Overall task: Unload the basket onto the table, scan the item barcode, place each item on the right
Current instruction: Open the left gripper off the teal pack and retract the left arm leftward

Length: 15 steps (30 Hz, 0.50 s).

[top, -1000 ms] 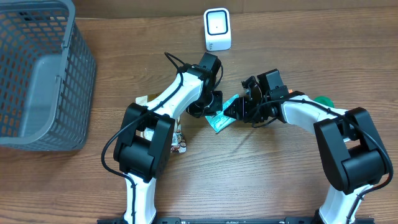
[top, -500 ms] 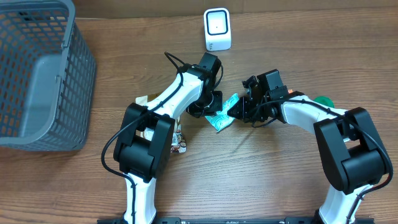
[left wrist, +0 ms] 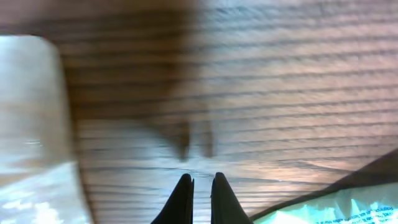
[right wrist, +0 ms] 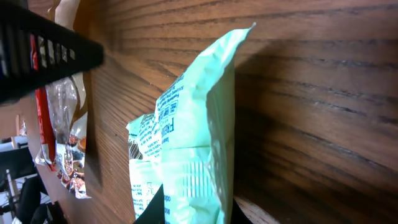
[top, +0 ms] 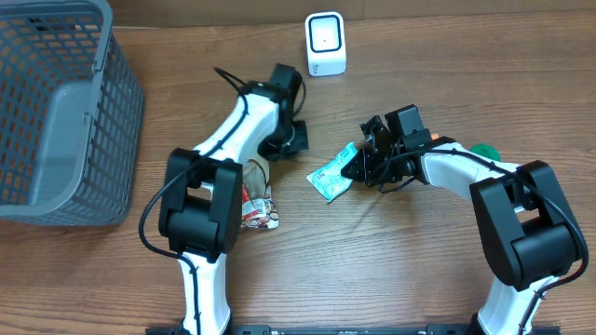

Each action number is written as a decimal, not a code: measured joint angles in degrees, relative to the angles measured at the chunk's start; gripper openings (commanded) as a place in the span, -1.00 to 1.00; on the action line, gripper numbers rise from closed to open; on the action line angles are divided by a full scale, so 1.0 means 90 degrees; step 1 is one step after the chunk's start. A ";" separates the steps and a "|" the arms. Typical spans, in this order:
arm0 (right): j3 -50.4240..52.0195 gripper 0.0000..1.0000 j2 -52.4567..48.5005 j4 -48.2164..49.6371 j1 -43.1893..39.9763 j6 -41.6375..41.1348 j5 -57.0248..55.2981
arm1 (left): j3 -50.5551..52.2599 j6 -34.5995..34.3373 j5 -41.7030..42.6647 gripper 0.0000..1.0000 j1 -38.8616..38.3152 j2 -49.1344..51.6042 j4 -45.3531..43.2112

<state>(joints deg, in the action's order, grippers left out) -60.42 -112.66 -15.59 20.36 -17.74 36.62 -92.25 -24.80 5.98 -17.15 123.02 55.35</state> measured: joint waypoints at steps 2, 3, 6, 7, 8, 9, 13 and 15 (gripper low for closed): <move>0.0000 -0.73 0.0000 -0.0007 0.0002 0.0010 0.0002 | -0.0015 0.0070 0.0007 -0.92 0.0017 -0.0051 0.0107; 0.0000 -0.78 0.0000 -0.0005 0.0002 0.0022 0.0002 | -0.0015 0.0102 0.0024 -0.91 0.0010 -0.0095 0.0172; 0.0000 -0.93 0.0000 0.0024 0.0002 0.0039 0.0070 | -0.0015 0.0146 0.0051 -0.92 -0.0002 -0.0362 0.0231; 0.0000 -0.92 0.0000 0.0015 0.0002 0.0061 0.0107 | -0.0015 0.0153 0.0051 -0.92 0.0000 -0.0461 0.0219; 0.0000 -0.93 0.0000 0.0005 0.0000 0.0095 0.0141 | -0.0015 0.0160 0.0049 -0.92 0.0007 -0.0641 0.0192; -0.0002 -0.93 0.0000 -0.0017 -0.0007 0.0151 0.0182 | -0.0015 0.0160 0.0046 -0.92 0.0039 -0.0809 0.0151; -0.0068 -0.93 0.0066 -0.0182 -0.0010 0.0522 0.0231 | -0.0019 0.0155 -0.0146 -0.92 0.0245 -0.1763 -0.0223; -0.0092 -0.93 0.0270 -0.0233 -0.0007 0.0741 0.0141 | -0.0049 0.0134 -0.0372 -0.91 0.0454 -0.2280 -0.0430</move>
<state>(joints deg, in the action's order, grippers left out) -61.25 -110.24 -17.69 20.29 -11.07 37.89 -92.68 -23.59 2.63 -13.06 102.50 51.48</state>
